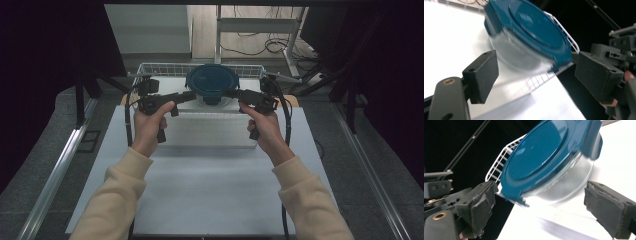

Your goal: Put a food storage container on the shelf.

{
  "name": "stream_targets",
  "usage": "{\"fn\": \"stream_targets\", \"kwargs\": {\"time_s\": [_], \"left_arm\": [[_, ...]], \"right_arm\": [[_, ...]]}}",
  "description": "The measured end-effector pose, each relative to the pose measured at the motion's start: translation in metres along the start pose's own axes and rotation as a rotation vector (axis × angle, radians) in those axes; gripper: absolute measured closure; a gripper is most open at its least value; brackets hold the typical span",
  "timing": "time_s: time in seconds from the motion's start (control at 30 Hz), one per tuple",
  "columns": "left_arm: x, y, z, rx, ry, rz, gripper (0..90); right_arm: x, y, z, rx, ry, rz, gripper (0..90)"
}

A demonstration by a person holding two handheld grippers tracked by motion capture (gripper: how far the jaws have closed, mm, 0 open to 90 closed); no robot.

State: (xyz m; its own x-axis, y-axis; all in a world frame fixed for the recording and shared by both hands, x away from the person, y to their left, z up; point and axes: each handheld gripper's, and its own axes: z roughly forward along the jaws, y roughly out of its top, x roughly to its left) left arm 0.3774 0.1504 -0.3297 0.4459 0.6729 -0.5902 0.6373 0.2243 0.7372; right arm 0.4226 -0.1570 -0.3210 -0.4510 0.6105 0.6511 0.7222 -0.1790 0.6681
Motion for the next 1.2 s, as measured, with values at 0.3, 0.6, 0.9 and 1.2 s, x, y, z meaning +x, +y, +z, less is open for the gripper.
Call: {"fn": "stream_targets", "kwargs": {"time_s": [0.3, 0.6, 0.9, 1.2], "left_arm": [[-0.014, -0.044, -0.019, 0.027, -0.068, 0.056, 20.6], [-0.026, -0.095, -0.033, 0.094, -0.085, 0.130, 21.7], [-0.018, -0.146, -0.052, 0.166, -0.043, 0.214, 25.2], [-0.001, -0.186, -0.058, 0.233, 0.010, 0.241, 25.6]], "right_arm": [[0.013, -0.032, -0.025, 0.038, 0.063, -0.142, 12.6], [0.015, -0.078, -0.051, 0.046, 0.074, -0.318, 15.0], [-0.003, -0.126, -0.069, 0.082, 0.038, -0.455, 18.8], [-0.030, -0.165, -0.076, 0.160, 0.031, -0.479, 21.9]]}}
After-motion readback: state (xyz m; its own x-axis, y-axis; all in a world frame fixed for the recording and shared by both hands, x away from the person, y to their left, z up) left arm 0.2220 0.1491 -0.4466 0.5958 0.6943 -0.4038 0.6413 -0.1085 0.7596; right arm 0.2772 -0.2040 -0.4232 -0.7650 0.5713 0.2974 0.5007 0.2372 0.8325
